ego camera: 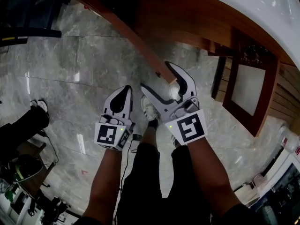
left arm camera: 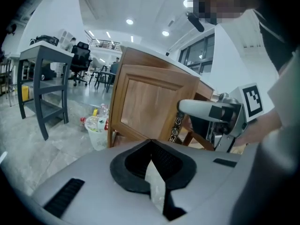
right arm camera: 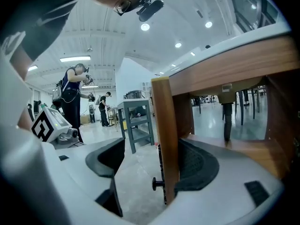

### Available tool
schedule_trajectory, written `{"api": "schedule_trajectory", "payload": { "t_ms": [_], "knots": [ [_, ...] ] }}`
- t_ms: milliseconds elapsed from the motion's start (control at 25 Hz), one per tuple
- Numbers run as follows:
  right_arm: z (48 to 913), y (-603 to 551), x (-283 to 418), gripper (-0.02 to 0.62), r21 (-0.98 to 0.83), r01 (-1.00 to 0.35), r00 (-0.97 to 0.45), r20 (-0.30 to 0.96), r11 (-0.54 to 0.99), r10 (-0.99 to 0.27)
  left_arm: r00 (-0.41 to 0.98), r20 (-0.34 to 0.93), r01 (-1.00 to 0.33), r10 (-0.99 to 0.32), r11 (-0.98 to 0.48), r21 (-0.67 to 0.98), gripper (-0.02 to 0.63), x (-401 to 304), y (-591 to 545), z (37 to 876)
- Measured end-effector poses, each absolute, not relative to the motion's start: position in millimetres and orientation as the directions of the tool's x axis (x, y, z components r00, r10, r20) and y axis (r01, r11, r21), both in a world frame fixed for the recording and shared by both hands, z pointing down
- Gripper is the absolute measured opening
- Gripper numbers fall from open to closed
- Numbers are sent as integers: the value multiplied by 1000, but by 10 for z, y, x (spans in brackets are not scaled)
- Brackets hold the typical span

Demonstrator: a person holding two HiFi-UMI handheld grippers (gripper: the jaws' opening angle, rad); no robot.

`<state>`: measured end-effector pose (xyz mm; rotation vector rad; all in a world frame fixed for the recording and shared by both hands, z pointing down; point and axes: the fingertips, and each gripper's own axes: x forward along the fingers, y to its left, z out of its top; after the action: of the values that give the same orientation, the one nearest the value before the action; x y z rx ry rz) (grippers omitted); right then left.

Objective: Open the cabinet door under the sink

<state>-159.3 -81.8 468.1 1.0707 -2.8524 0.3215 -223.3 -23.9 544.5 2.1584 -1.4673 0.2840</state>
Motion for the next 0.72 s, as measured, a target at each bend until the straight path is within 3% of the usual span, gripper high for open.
{"api": "schedule_trajectory", "payload": {
  "t_ms": [320, 720],
  "knots": [
    [4732, -659, -1709, 327, -167, -652, -758, 182, 740, -626, 327, 434, -918, -840, -172, 357, 21, -2457, -213, 5477],
    [4804, -396, -1938, 327, -182, -642, -765, 225, 745, -604, 230, 444, -946, -866, -93, 309, 21, -2795, -115, 5471]
  ]
}}
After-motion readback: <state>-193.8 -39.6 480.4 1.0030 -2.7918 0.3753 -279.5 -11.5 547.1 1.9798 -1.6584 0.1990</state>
